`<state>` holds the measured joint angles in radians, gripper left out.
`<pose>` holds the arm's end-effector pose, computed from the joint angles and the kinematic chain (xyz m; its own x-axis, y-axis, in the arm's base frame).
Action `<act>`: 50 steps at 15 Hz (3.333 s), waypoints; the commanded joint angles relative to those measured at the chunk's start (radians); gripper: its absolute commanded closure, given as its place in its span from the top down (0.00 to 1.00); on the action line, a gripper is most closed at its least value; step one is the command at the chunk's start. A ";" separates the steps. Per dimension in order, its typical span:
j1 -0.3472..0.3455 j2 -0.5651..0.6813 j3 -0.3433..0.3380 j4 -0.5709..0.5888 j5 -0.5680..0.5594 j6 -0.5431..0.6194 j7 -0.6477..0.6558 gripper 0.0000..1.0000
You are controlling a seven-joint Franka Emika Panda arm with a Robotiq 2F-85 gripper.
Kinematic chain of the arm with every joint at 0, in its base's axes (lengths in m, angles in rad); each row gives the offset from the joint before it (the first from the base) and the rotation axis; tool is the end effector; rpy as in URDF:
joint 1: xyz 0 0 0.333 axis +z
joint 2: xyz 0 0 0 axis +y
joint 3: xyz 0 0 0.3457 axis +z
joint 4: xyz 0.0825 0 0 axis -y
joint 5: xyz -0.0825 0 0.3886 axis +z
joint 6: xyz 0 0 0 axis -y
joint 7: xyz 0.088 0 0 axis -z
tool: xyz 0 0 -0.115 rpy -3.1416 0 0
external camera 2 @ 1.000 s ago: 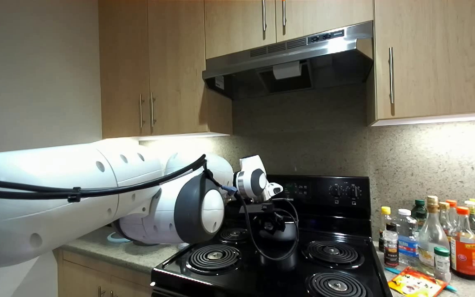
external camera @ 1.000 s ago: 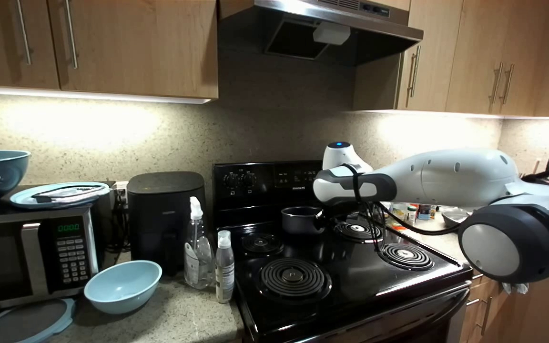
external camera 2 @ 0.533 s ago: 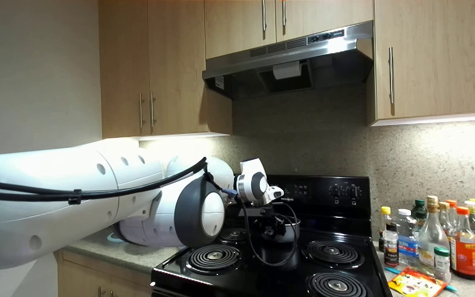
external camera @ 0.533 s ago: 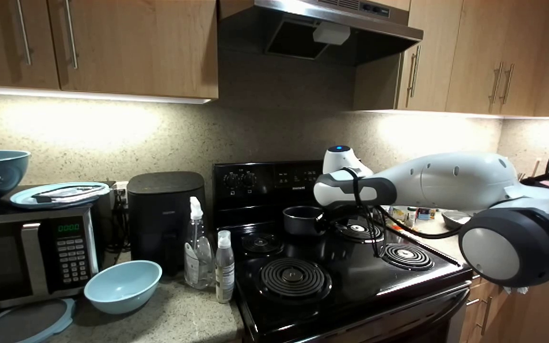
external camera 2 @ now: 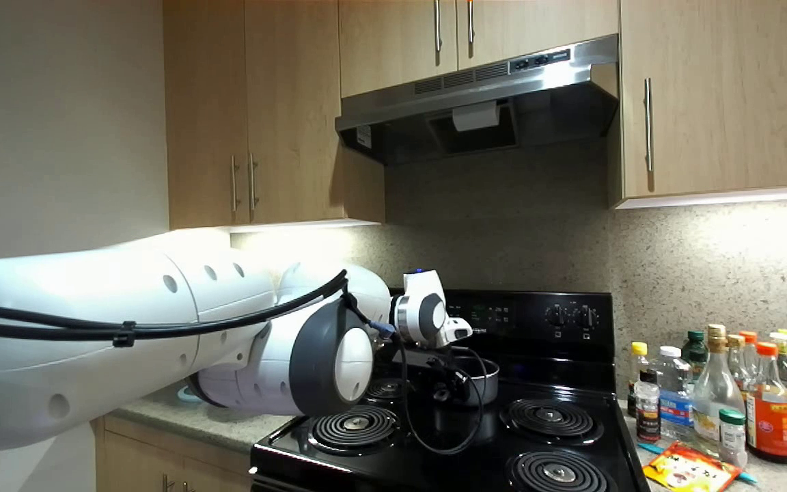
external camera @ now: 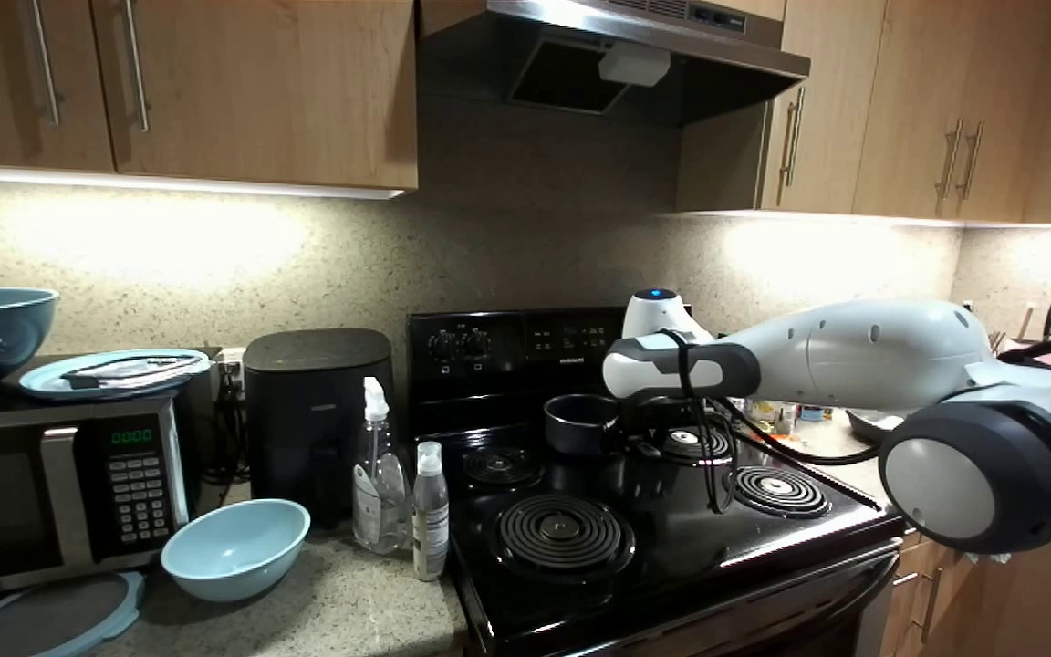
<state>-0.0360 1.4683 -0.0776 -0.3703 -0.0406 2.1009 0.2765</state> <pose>0.8623 -0.0523 0.1757 0.9208 -0.2729 0.2788 -0.2955 -0.9544 0.0416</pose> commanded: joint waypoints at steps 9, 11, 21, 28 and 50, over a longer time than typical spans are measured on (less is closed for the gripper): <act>-0.041 0.000 0.046 0.000 0.064 -0.013 0.066 0.00; -0.042 0.000 0.046 0.000 0.065 -0.013 0.066 0.00; -0.030 0.001 0.023 0.001 0.053 0.038 0.085 0.00; -0.026 -0.003 0.023 -0.005 0.055 0.040 0.066 0.00; -0.020 0.009 -0.045 0.000 0.030 -0.101 0.232 0.00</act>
<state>-0.0581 1.4768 -0.1246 -0.3729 0.0064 2.0034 0.5030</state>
